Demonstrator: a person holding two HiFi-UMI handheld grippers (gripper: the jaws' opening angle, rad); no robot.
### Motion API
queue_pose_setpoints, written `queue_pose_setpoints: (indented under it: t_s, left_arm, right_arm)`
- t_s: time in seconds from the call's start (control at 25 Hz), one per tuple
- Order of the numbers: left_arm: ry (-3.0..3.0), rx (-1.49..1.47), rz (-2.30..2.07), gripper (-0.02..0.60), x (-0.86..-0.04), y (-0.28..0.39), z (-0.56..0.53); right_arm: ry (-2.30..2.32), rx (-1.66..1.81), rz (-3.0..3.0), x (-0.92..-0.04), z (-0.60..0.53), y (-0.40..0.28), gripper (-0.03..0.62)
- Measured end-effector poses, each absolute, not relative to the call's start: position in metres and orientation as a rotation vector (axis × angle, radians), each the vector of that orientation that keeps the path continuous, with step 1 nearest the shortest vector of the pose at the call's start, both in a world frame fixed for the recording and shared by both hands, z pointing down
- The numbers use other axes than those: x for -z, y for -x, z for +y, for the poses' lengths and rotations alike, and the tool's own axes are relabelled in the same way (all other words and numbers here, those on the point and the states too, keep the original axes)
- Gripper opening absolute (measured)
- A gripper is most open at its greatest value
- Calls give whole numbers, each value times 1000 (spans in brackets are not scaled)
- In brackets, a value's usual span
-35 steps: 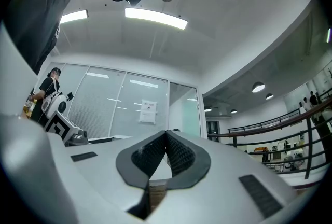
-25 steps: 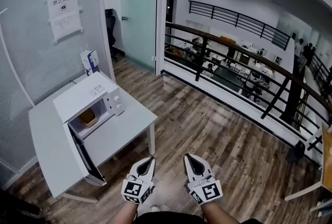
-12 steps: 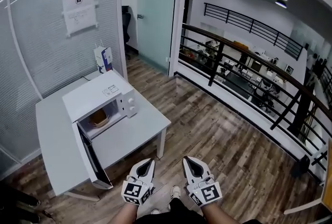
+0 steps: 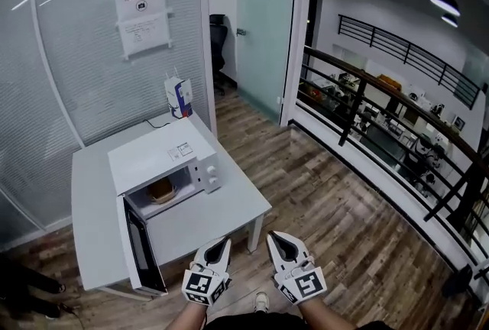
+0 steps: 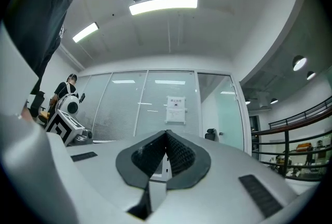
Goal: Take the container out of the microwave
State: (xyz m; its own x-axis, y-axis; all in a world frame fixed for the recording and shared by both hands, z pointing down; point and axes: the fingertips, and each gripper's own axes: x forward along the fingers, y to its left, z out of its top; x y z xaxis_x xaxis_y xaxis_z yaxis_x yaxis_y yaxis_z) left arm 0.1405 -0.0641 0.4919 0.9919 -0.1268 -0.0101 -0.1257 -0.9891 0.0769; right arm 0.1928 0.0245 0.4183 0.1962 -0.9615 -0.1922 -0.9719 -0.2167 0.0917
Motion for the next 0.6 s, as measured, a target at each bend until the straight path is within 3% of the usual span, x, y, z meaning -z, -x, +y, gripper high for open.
queue_pose_setpoints:
  t_s: [0.6]
  left_arm:
    - [-3026, -74, -534, 5, -504, -186, -114]
  right_arm:
    - [2143, -229, 2169, -439, -32, -259, -2]
